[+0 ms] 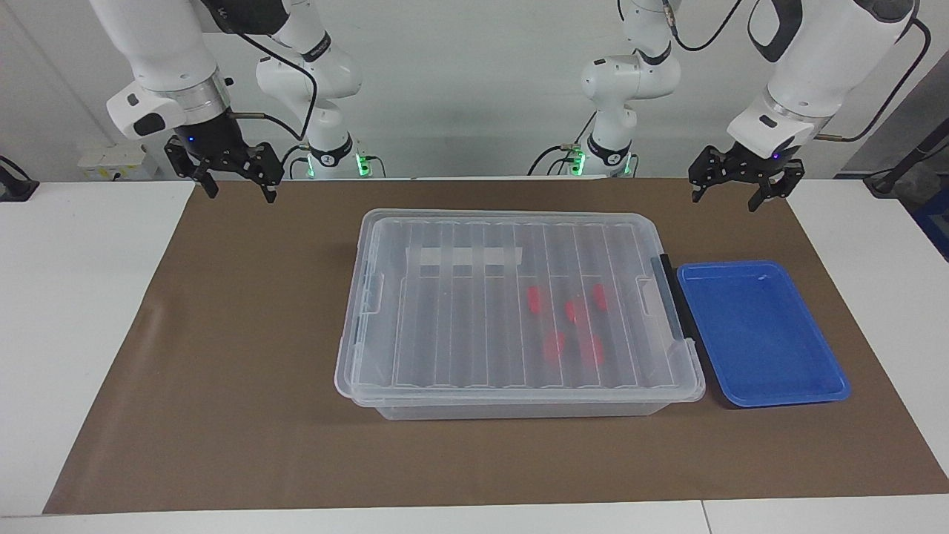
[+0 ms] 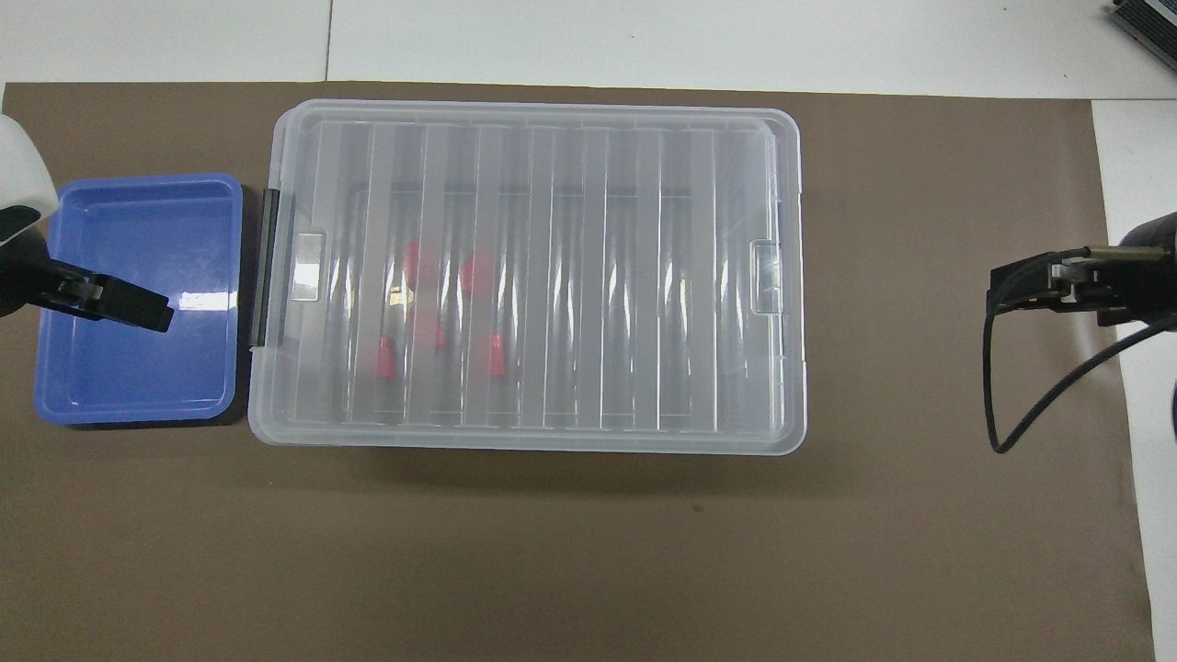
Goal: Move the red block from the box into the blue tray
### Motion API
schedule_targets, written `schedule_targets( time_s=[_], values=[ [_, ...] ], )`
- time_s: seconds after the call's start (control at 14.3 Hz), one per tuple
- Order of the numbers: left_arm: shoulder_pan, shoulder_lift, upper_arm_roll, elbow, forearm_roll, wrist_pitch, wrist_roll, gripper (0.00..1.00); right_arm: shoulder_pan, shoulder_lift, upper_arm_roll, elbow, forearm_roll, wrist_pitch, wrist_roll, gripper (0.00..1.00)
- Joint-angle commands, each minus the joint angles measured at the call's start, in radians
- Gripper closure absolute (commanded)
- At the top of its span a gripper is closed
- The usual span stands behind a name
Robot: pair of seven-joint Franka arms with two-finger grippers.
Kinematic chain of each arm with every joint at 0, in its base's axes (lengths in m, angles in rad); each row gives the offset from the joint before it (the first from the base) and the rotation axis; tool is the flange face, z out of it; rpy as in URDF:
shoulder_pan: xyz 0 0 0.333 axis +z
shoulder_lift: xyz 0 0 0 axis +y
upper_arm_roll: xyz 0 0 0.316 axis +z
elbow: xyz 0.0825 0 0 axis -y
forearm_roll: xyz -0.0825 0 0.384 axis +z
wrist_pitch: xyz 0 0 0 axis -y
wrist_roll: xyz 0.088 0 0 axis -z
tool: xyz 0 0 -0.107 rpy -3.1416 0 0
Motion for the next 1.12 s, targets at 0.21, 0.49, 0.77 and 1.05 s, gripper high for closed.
schedule_targets(
  time_s=[0.21,0.49,0.77,1.05],
  values=[
    [0.009,-0.022,-0.005,-0.021,0.009,0.004,0.007,0.00,-0.005,-0.013,0.006,-0.009,0.009,-0.015,0.012,0.00],
    [0.011,-0.022,-0.005,-0.021,0.009,0.004,0.007,0.00,-0.006,-0.011,0.008,-0.024,0.007,0.003,0.015,0.00],
    [0.011,-0.022,-0.005,-0.021,0.009,0.004,0.007,0.00,-0.008,-0.001,0.033,-0.064,0.007,0.081,0.017,0.00],
    [0.011,-0.022,-0.005,-0.021,0.009,0.004,0.007,0.00,-0.008,0.025,0.089,-0.131,0.007,0.236,0.027,0.00]
  ],
)
